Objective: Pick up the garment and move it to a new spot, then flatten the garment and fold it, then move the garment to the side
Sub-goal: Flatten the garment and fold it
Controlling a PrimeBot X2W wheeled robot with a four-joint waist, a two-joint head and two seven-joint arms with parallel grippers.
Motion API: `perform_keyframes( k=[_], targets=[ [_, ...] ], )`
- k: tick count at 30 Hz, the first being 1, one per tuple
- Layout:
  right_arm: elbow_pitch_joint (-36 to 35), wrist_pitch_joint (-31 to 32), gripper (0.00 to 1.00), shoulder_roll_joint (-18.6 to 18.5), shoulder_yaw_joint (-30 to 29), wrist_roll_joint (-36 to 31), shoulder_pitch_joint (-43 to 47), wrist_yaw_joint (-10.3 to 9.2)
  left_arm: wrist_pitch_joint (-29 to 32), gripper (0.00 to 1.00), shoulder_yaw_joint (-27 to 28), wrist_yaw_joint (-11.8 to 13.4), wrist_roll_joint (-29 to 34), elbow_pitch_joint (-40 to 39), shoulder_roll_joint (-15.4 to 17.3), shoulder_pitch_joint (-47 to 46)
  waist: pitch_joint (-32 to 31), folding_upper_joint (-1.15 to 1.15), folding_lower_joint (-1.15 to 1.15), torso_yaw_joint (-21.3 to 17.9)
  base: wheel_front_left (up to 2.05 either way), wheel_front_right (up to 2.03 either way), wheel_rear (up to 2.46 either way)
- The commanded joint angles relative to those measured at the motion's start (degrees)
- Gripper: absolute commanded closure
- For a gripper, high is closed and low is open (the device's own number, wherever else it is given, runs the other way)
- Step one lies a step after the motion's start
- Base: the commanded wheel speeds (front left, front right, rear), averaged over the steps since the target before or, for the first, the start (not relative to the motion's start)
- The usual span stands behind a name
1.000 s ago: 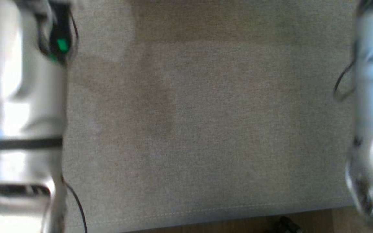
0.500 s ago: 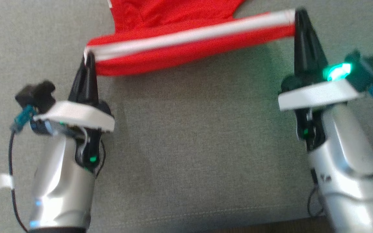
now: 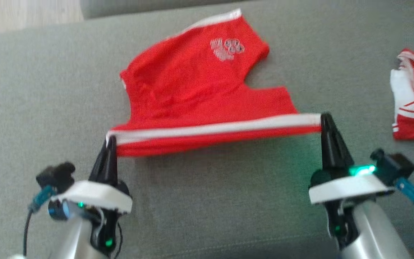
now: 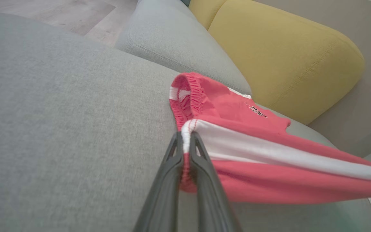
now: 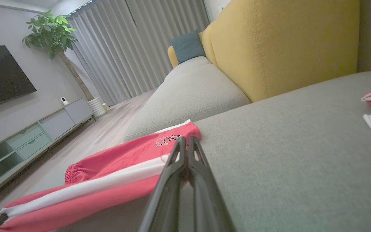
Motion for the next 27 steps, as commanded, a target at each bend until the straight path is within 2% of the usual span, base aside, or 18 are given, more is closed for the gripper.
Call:
perform_keyframes(
  k=[1,7,13,18,27],
  targets=[
    [-2.23,-0.21,1.0,-0.2,0.69,0.81,0.25,0.37,-0.36,1.0,2.67,0.11,-0.38,-2.05,1.22,0.77,-2.81,0.0,0.0,-1.1,0.0,0.0,0.0],
    [-3.29,-0.21,1.0,-0.16,2.04,1.52,5.27,0.37,-0.36,1.0,1.95,0.11,-1.76,-4.1,1.22,8.04,-5.57,0.0,0.0,-1.51,0.0,0.0,0.0],
    [-3.7,-0.21,1.0,-0.16,2.08,1.15,2.81,0.37,-0.36,1.0,0.31,0.15,-2.67,-4.82,1.22,7.41,-3.29,0.0,0.0,-0.12,0.0,0.0,0.0],
    [-0.18,-0.22,1.0,-1.07,2.5,-0.86,-7.0,0.37,-0.36,1.0,-1.44,0.51,-3.49,-3.97,1.22,0.53,1.45,0.0,0.0,1.81,0.0,0.0,0.0],
    [13.86,-0.21,1.0,-3.24,4.61,-5.69,-30.3,0.37,-0.36,1.0,-3.95,2.02,-5.06,0.29,1.22,-14.62,10.51,0.0,0.0,5.63,0.0,0.0,0.0]
  ],
)
